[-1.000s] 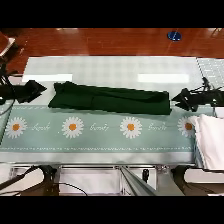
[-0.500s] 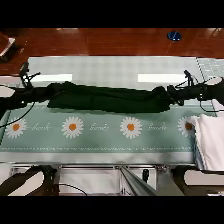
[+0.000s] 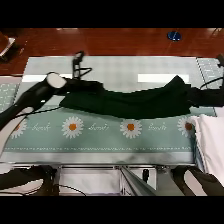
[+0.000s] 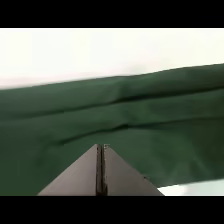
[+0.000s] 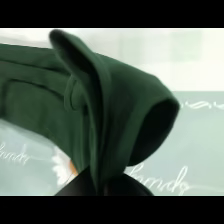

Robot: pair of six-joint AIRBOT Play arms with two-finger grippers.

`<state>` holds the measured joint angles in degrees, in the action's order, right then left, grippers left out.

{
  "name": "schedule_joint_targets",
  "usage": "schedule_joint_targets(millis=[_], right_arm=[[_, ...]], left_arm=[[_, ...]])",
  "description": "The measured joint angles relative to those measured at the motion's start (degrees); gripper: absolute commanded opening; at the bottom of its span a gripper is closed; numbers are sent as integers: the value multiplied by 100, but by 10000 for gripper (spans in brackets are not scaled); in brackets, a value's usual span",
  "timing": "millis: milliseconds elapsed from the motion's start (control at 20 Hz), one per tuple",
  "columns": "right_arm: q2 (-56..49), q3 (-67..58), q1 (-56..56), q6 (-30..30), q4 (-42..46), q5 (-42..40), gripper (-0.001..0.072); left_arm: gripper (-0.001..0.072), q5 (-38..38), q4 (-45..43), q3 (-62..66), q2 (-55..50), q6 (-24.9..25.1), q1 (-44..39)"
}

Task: Fold the shirts.

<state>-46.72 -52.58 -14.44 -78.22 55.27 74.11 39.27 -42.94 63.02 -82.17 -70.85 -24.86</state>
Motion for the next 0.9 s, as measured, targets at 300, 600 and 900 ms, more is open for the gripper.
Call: schedule_joint_targets(millis=[300,600,900], right_arm=[[1279,92,0,-350,-330,352,22],[1513,109,0,-433,-608,461,22],[1440,109,114,-592,-697,468,22]], left_arm=[[17,601,-31,1700,-1731,-734,-1543],[17,1353,-46,2848,-2789,-1134,-2481],[17,1980,-391,3001,-2286,-1246,-1056]])
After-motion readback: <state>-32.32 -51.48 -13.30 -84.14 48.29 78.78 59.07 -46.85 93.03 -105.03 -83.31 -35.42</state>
